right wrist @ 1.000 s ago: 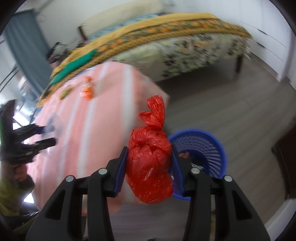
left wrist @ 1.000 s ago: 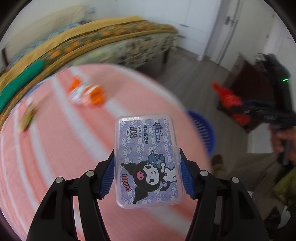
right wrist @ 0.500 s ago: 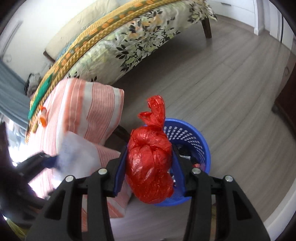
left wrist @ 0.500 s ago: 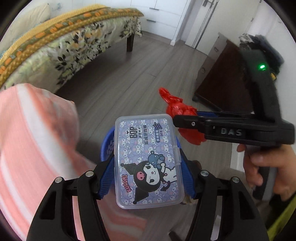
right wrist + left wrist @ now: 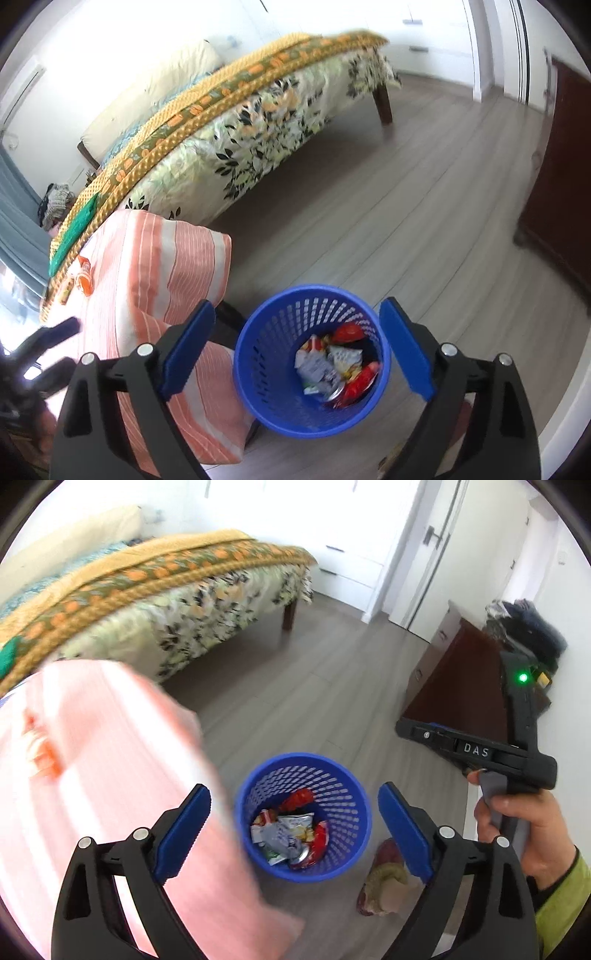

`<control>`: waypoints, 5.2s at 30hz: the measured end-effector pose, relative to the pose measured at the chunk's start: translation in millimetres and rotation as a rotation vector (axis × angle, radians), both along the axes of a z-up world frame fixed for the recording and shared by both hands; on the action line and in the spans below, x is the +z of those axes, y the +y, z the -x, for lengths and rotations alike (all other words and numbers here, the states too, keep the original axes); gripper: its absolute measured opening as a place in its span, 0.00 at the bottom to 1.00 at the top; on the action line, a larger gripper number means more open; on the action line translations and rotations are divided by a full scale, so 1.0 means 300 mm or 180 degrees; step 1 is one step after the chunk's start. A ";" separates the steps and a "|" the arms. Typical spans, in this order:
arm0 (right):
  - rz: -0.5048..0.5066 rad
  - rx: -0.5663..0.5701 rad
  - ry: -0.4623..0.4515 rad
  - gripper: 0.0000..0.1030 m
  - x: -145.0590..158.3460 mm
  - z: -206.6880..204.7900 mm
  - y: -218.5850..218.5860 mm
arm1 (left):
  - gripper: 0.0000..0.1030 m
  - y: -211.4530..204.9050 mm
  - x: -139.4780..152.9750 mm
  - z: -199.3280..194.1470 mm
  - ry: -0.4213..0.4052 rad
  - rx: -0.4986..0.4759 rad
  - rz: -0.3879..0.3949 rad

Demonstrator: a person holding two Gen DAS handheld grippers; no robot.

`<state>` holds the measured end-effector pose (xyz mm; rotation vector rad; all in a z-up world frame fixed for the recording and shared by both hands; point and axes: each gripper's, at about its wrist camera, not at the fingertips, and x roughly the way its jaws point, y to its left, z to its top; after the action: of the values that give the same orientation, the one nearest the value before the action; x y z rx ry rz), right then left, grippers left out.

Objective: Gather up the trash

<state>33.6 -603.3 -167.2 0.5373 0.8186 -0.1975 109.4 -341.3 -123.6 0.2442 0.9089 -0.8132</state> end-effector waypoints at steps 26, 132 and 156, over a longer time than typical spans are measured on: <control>0.1038 0.1935 0.0210 0.87 0.025 -0.358 1.274 | 0.90 1.161 -0.020 -0.156 -0.0122 0.1474 -0.0367; 0.1114 0.2791 0.0136 0.94 0.003 -0.291 1.642 | 0.95 1.424 -0.089 -0.133 0.0036 0.1909 -0.0507; 0.0194 0.2373 0.0104 0.43 0.238 -0.128 1.197 | 0.17 1.099 0.067 -0.030 0.0194 0.0735 -0.0021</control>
<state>71.9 -244.1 -95.7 0.1455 0.9897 0.4538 118.4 -11.4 -103.4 0.1178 0.9771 -0.6066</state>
